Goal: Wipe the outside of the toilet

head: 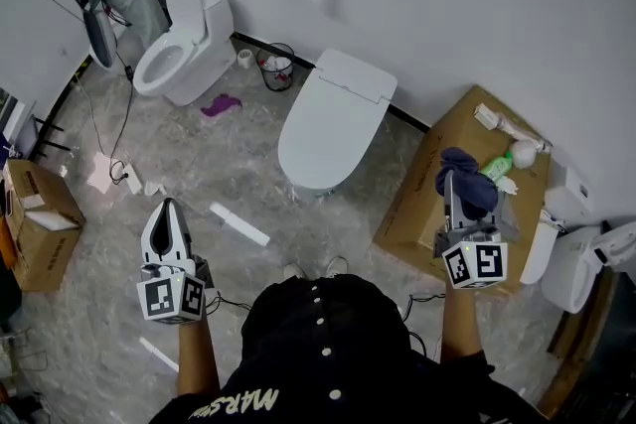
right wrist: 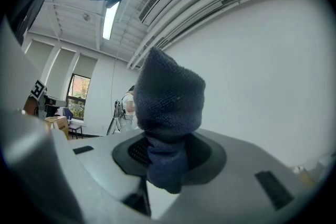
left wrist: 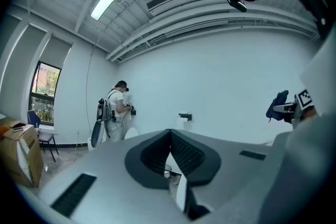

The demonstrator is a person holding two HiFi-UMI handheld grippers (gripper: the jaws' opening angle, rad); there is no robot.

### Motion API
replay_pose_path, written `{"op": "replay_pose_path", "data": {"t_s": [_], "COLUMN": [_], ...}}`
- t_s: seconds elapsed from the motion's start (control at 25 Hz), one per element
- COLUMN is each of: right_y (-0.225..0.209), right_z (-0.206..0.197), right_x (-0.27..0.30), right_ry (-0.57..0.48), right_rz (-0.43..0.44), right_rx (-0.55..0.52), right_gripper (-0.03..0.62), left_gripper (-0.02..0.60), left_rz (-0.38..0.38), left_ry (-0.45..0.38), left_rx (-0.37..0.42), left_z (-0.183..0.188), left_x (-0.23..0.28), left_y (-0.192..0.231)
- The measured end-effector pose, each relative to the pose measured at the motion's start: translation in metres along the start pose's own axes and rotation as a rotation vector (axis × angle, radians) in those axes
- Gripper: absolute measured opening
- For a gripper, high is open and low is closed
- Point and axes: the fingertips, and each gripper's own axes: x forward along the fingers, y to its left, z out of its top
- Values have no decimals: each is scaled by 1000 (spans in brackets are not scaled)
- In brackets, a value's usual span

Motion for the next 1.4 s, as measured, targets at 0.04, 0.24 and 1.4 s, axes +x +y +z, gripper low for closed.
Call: {"op": "replay_pose_path", "data": {"t_s": [0.04, 0.24, 1.4], "right_y": [-1, -6, 1], "right_z": [-1, -5, -7], "right_x": [0, 1, 9], "right_ry": [-1, 9, 8], "right_rz": [2, 2, 54], "right_rx": [5, 18, 23], "right_gripper": [121, 121, 118], "left_gripper": [11, 11, 11], "left_rz": [2, 9, 19], "left_ry": [0, 2, 3], "left_rx": [5, 10, 5], "left_z": [0, 1, 3], "left_x": [0, 3, 4], "left_y": [0, -4, -14]}}
